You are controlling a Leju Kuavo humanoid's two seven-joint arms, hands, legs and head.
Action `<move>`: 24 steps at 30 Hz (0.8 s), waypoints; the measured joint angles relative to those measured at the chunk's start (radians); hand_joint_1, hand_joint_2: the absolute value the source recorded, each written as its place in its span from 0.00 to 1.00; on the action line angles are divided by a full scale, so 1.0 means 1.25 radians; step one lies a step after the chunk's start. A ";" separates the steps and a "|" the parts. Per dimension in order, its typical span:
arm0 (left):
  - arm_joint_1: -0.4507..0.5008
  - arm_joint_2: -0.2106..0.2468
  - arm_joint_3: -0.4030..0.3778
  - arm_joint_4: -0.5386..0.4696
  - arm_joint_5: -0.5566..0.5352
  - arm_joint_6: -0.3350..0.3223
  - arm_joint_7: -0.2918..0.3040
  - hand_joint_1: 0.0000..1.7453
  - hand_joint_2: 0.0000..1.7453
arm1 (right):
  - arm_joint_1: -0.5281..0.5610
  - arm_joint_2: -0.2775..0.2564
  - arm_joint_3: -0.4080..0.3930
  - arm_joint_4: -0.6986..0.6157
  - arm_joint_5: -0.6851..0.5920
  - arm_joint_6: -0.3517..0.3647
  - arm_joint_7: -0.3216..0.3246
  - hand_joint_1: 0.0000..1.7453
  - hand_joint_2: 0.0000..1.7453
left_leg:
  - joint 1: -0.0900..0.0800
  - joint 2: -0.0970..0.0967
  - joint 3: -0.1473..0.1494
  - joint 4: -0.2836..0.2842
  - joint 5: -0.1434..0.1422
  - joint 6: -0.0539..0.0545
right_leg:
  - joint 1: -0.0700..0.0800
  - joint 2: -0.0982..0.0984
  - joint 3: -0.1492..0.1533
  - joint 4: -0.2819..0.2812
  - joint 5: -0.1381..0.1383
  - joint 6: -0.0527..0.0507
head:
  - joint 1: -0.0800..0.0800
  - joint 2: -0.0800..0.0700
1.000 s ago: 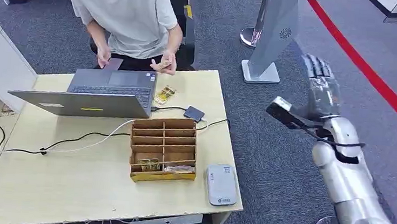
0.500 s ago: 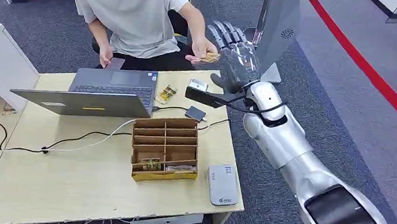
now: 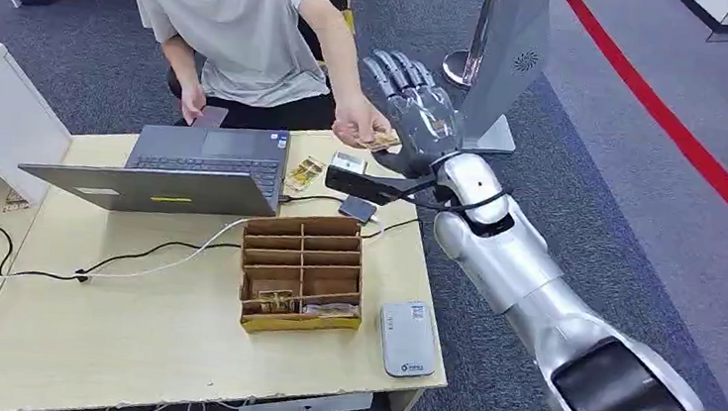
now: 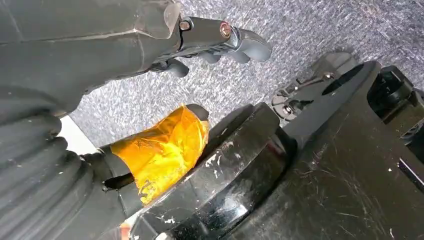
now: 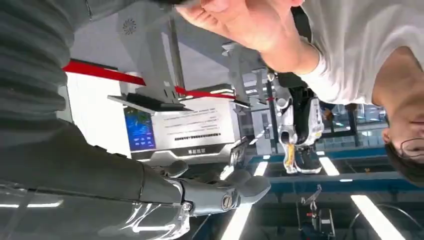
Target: Pass the card to the sensor for recognition and then transmit it.
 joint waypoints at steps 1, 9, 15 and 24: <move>0.000 0.000 0.002 0.000 0.000 -0.003 0.000 0.00 1.00 | 0.001 0.000 0.003 -0.002 -0.005 0.005 -0.001 1.00 1.00 | 0.000 0.000 0.000 0.000 0.000 0.000 | 0.000 0.000 0.000 0.000 0.000 0.000 | 0.000 0.000; 0.000 -0.001 0.019 0.000 0.001 -0.010 0.003 0.00 1.00 | 0.008 0.000 0.020 -0.015 -0.031 0.012 -0.014 1.00 1.00 | 0.000 0.000 0.000 0.000 0.000 0.000 | 0.000 0.000 0.000 0.000 0.000 0.000 | 0.000 0.000; 0.000 -0.001 0.021 0.000 -0.001 -0.022 0.006 0.00 1.00 | 0.009 0.000 0.025 -0.023 -0.042 0.021 -0.017 1.00 1.00 | 0.000 0.000 0.000 0.000 0.000 0.000 | 0.000 0.000 0.000 0.000 0.000 0.000 | 0.000 0.000; 0.001 -0.001 0.029 0.000 0.006 -0.023 -0.002 0.00 1.00 | 0.040 0.005 0.033 -0.059 -0.055 0.005 -0.036 1.00 1.00 | 0.000 0.000 0.000 0.000 0.000 0.000 | 0.000 0.000 0.000 0.000 0.000 0.000 | 0.000 0.000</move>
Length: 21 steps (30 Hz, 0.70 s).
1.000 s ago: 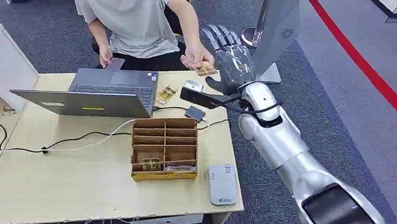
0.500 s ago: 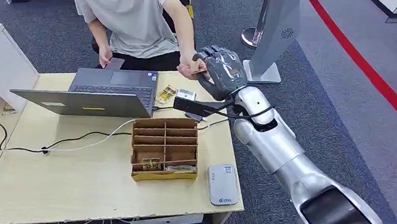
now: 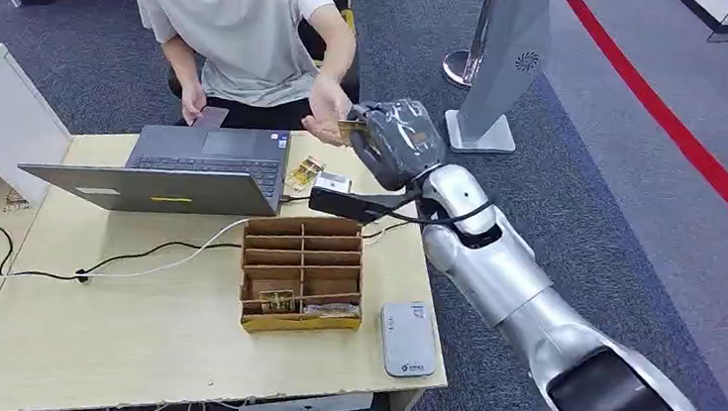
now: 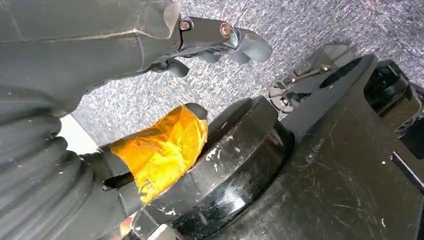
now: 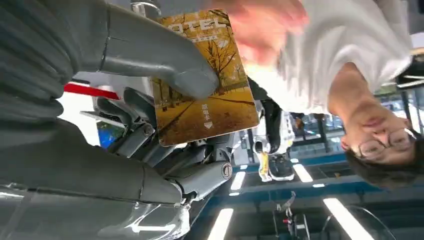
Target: Pass the card to the sensor for recognition and then transmit it.
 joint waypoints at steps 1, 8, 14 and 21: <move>0.000 0.000 0.004 0.000 0.003 0.004 -0.001 0.00 1.00 | 0.015 -0.006 0.000 -0.020 0.000 -0.009 -0.007 1.00 1.00 | 0.000 0.000 0.000 0.000 0.000 0.000 | 0.000 0.000 0.000 0.000 0.000 0.000 | 0.000 0.000; 0.010 -0.009 0.035 0.000 0.025 0.027 -0.007 0.00 1.00 | 0.246 -0.112 -0.044 -0.235 0.056 -0.128 -0.052 1.00 1.00 | 0.000 -0.004 -0.001 0.000 -0.001 0.001 | 0.000 -0.004 0.001 -0.003 -0.001 0.000 | 0.000 0.000; 0.013 -0.015 0.065 0.000 0.038 0.035 -0.007 0.00 1.00 | 0.501 -0.183 -0.154 -0.404 0.116 -0.188 -0.089 1.00 1.00 | 0.000 -0.005 -0.002 0.000 -0.002 0.002 | 0.000 -0.005 0.001 -0.003 -0.001 0.001 | 0.000 0.000; 0.014 -0.020 0.087 0.000 0.032 0.040 -0.007 0.00 1.00 | 0.702 -0.199 -0.255 -0.495 0.164 -0.218 -0.108 1.00 1.00 | 0.000 -0.004 -0.002 0.000 -0.002 0.002 | 0.000 -0.005 0.000 -0.003 -0.001 0.001 | 0.000 0.000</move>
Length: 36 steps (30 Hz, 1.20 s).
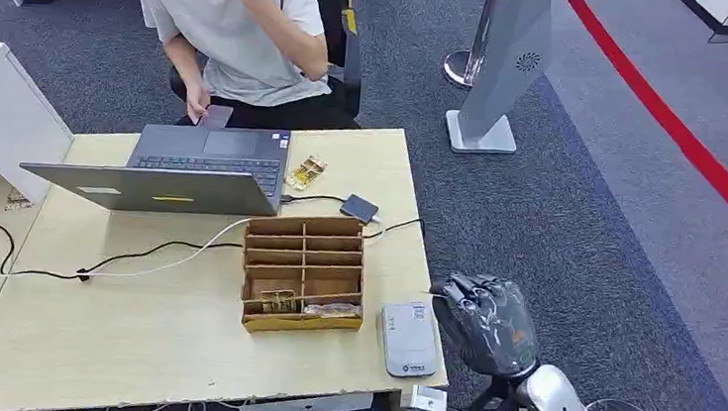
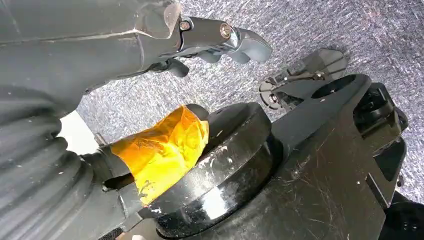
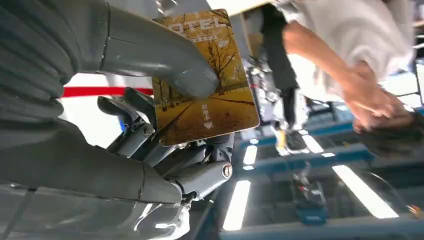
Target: Pass the card to the sensor for recognition and then transmit it.
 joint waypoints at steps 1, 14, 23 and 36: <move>0.000 -0.001 0.002 0.000 -0.003 0.000 0.000 0.00 1.00 | 0.014 0.000 -0.004 -0.002 0.012 0.000 0.003 1.00 1.00 | 0.000 0.000 0.000 0.000 0.000 0.000 | 0.000 0.000 0.000 0.000 0.000 0.000 | 0.000 0.000; -0.002 -0.005 0.010 0.000 -0.030 -0.001 0.000 0.00 1.00 | 0.023 0.063 0.071 0.199 0.111 0.000 0.059 1.00 1.00 | 0.000 0.001 0.000 0.000 0.001 0.000 | 0.000 0.001 0.000 0.000 0.000 0.000 | 0.000 0.000; -0.002 -0.005 0.011 0.000 -0.030 -0.001 0.000 0.00 1.00 | 0.010 0.083 0.091 0.254 0.111 -0.004 0.060 1.00 1.00 | 0.000 0.001 0.000 0.000 0.000 0.000 | 0.000 0.001 0.000 0.000 0.000 0.000 | 0.000 0.000; -0.002 -0.008 0.019 0.000 -0.047 -0.002 0.008 0.00 1.00 | -0.021 0.140 0.095 0.300 0.169 -0.010 0.011 1.00 1.00 | 0.000 0.001 -0.001 0.000 0.001 0.000 | 0.000 0.002 0.003 0.001 0.001 0.000 | 0.000 0.000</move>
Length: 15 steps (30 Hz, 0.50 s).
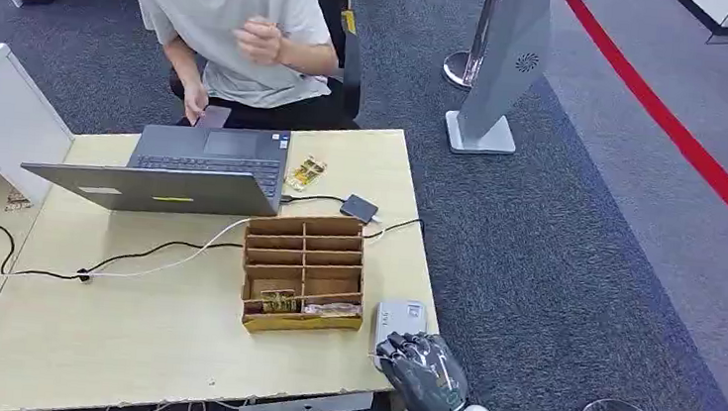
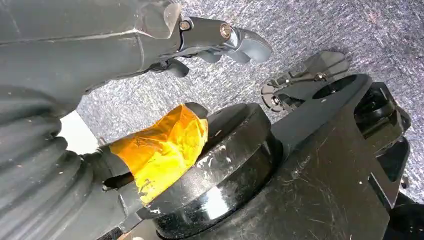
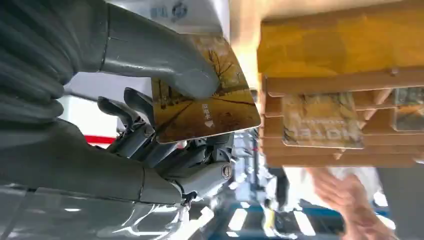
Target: Pass the card to the sensor for recognition and then transmit it.
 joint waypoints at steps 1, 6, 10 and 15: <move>0.000 0.001 0.000 0.000 -0.012 -0.004 0.001 0.00 1.00 | -0.013 0.010 -0.016 -0.043 -0.030 0.023 -0.055 1.00 1.00 | 0.000 0.000 -0.002 0.000 0.001 0.001 | 0.000 0.000 -0.001 0.001 0.000 0.000 | 0.001 0.000; -0.013 0.004 0.000 0.000 -0.058 -0.017 0.005 0.00 1.00 | -0.339 0.004 -0.042 -0.147 -0.098 0.177 0.042 1.00 1.00 | 0.000 0.012 -0.005 0.001 0.008 0.001 | 0.000 0.011 -0.013 0.000 0.010 0.001 | 0.001 0.000; -0.014 0.004 0.000 0.000 -0.069 -0.020 0.001 0.00 1.00 | -0.479 0.010 0.016 -0.096 -0.071 0.170 0.102 1.00 1.00 | 0.000 0.008 -0.008 0.001 0.010 0.000 | 0.000 0.009 -0.013 0.001 0.012 0.001 | 0.000 0.000; -0.015 0.003 0.000 0.000 -0.083 -0.021 0.006 0.00 1.00 | -0.593 0.031 0.076 0.011 -0.058 0.169 0.147 1.00 1.00 | 0.000 0.007 -0.008 0.001 0.011 -0.001 | 0.000 0.007 -0.013 0.002 0.012 0.001 | 0.000 0.000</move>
